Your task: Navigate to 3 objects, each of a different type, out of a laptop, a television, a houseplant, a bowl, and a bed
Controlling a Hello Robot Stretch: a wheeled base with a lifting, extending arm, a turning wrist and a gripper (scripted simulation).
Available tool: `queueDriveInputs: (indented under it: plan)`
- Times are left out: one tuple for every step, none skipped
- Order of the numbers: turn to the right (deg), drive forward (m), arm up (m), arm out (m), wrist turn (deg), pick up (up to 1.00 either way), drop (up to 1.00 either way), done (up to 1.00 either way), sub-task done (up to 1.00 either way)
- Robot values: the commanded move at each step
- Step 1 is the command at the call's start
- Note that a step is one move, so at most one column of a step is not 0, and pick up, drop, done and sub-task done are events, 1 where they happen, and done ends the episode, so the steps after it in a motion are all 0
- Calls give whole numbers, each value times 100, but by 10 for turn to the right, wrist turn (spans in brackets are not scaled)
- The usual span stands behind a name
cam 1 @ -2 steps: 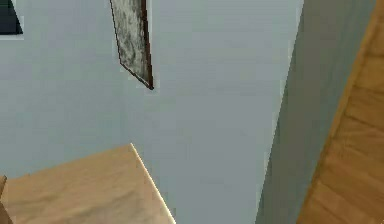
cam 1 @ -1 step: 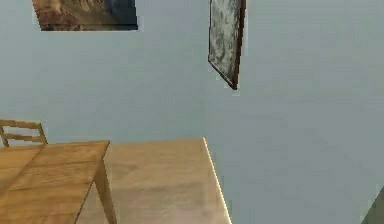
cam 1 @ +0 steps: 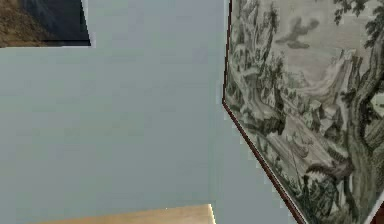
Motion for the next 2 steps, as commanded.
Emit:
queueDriveInputs:
  plan:
    - [-60,0,0,0,0,0,0,0,0]
    - [0,35,0,0,0,0,0,0,0]
